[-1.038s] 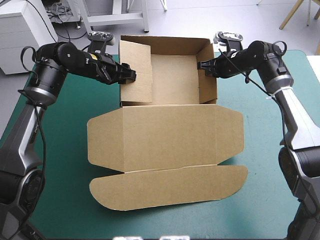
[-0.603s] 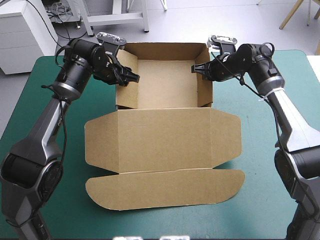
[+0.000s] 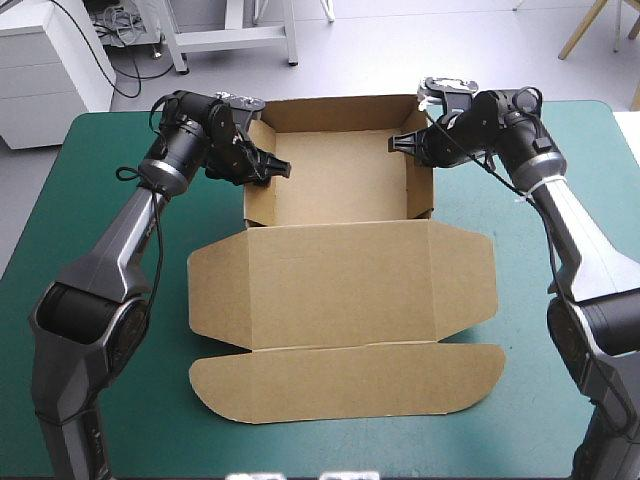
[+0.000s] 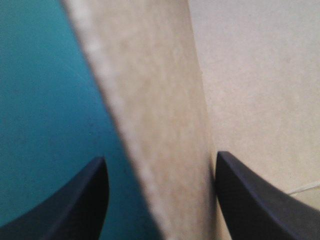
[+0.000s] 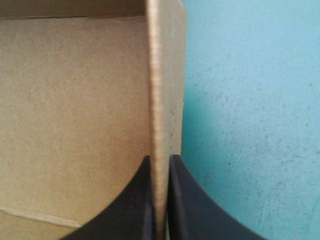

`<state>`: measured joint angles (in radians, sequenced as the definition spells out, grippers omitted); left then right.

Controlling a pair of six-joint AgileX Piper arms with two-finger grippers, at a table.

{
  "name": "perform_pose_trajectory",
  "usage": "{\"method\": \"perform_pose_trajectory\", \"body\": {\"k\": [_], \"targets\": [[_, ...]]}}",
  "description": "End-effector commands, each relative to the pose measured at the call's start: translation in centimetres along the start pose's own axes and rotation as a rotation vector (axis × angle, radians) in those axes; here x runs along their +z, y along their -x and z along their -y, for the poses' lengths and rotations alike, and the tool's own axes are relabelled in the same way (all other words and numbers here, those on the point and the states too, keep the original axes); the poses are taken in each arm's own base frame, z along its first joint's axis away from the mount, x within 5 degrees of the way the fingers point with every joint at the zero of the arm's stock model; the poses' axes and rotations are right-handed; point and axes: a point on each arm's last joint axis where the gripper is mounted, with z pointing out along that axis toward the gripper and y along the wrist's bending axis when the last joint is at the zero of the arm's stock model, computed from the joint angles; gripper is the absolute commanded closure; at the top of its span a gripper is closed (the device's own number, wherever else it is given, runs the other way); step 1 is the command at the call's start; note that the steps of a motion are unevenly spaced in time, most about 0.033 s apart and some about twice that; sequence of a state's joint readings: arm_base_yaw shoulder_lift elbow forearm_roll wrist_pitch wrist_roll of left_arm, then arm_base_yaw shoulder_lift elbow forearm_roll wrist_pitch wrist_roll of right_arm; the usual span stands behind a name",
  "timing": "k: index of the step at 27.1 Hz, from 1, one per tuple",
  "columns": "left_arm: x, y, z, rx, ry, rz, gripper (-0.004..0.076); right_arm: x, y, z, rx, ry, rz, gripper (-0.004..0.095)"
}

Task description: Fold the box

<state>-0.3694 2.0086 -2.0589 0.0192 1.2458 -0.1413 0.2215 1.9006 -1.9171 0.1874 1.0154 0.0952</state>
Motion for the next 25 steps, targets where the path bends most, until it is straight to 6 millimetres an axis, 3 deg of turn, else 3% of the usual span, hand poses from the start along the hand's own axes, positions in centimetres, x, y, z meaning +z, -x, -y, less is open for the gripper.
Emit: {"method": "perform_pose_trajectory", "body": {"k": [1, 5, 9, 12, 13, 25], "targets": [[-2.1, 0.0, -0.5, -0.034, -0.019, 0.008, 0.0286, -3.5, 1.4, -0.7, 0.003, 0.026, 0.127, 0.0905], [-0.7, 0.2, -0.6, -0.044, -0.029, -0.009, 0.0293, -1.4, 0.9, -0.4, 0.012, 0.018, 0.051, 0.0905], [0.0, 0.4, -0.5, -0.044, -0.030, 0.002, 0.0489, 0.0, 0.5, -0.2, 0.024, 0.023, 0.007, 0.0905], [0.4, 0.7, -0.4, -0.049, -0.044, 0.021, 0.0705, 1.0, 0.3, 0.0, 0.029, 0.021, -0.024, 0.0905], [0.6, 0.8, -0.3, -0.049, -0.053, 0.028, 0.0730, 1.2, 0.2, 0.0, 0.029, 0.019, -0.031, 0.0905], [3.9, 0.9, -0.4, -0.049, -0.036, -0.008, 0.0734, 5.2, -0.7, 0.8, 0.044, 0.006, -0.125, 0.0905]]}}
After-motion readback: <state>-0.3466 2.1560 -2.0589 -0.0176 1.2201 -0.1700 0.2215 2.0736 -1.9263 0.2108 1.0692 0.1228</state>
